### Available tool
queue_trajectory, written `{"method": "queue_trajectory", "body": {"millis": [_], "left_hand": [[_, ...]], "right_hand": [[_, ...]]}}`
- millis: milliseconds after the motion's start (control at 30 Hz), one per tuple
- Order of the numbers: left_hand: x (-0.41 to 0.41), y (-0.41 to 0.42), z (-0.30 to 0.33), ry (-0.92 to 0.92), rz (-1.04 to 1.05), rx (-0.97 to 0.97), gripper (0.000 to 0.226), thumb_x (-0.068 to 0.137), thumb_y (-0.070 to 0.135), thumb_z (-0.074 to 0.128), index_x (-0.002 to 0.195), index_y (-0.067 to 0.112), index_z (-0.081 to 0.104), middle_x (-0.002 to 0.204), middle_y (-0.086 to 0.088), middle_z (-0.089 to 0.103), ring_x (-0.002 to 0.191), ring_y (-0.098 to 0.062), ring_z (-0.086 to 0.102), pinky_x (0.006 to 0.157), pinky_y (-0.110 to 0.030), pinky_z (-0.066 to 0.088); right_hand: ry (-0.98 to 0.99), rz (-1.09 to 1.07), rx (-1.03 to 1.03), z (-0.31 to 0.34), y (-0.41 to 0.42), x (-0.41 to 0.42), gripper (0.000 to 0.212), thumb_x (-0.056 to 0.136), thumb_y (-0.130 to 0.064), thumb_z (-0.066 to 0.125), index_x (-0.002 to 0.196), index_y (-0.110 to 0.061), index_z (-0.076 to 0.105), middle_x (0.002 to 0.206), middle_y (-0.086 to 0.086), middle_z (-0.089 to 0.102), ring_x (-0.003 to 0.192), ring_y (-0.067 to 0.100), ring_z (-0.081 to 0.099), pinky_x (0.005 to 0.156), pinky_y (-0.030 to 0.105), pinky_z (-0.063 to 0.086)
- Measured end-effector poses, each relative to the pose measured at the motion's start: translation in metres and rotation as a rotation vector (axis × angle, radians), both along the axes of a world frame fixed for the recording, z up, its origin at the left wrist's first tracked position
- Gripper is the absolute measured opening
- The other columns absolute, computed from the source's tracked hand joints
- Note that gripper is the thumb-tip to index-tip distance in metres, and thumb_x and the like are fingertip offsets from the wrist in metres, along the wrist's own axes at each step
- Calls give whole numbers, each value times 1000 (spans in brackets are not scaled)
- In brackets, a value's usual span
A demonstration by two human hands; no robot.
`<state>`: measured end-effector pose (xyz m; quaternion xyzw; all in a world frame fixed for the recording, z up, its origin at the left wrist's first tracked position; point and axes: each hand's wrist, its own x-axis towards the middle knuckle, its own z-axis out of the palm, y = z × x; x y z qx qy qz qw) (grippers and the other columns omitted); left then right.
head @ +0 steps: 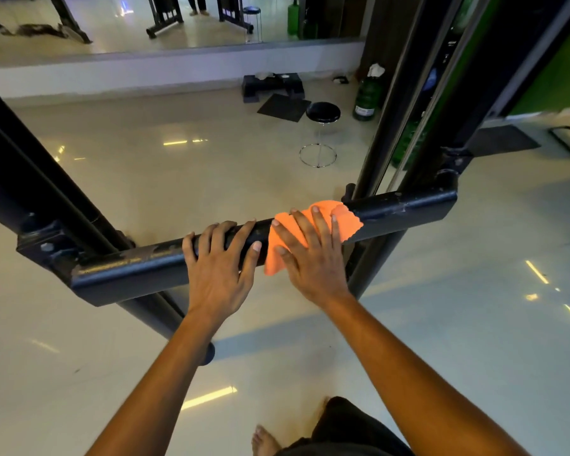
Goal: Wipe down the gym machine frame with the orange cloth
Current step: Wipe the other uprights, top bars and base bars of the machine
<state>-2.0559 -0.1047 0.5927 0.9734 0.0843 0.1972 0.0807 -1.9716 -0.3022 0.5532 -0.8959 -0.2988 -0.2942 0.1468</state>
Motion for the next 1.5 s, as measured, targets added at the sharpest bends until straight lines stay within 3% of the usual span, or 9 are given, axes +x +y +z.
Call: {"method": "queue_trajectory", "body": {"millis": [267,400,533,767,1000,1133,1267,1367,1500], "left_hand": [[3,-20,2,19,-59,-60,49,114,53,34,159,38,46,159,6,48,157,-24,34,130,-63,2],[11,-39,4,16,-86,-93,48,114,50,35,156,35,51,160,7,48,157,-25,34,130,-64,3],[12,-43,3,5,-69,-79,49,113,52,34,158,36,48,160,7,47,157,-23,35,130,-62,2],[32,-82,9,43,-59,-112,50,115,52,25,157,37,48,161,11,47,156,-22,34,130,-62,3],[65,-116,16,24,-86,-213,49,115,51,24,150,38,56,154,18,54,147,-10,42,126,-57,15],[67,-122,9,29,-71,-141,50,111,52,35,156,35,51,156,12,53,149,-17,42,125,-58,18],[70,-132,5,42,-39,-70,52,110,53,40,159,38,47,156,11,51,145,-23,42,123,-59,17],[74,-139,7,37,-15,-95,49,110,53,38,155,40,50,153,13,53,143,-20,44,122,-61,18],[74,-139,8,30,-6,-95,47,110,52,38,154,40,50,151,13,54,142,-18,45,123,-62,18]], "right_hand": [[113,-266,162,15,-53,25,44,116,-38,46,159,-28,53,167,7,41,163,40,22,130,68,14],[98,-105,102,5,-21,4,50,116,-40,47,165,-31,45,174,6,34,166,41,13,132,67,6],[-11,42,-56,4,-78,37,59,110,-27,62,166,-33,43,171,9,39,162,40,28,133,63,13],[90,-186,150,19,-96,51,41,115,-38,45,153,-30,58,164,7,45,161,41,26,131,68,11],[-79,122,7,1,-113,66,49,114,-38,56,162,-32,51,167,8,47,159,39,37,131,63,21],[-11,-43,53,7,-185,102,47,112,-39,57,157,-30,55,163,10,48,157,40,37,131,63,19],[43,-212,189,9,-151,85,39,111,-36,56,149,-30,63,160,11,50,159,45,32,130,70,13],[60,-89,206,4,-111,60,44,112,-40,55,154,-30,61,164,10,49,160,47,29,129,72,11],[-63,86,28,2,-153,89,50,112,-44,56,161,-34,52,165,7,49,156,41,39,131,62,19]]}}
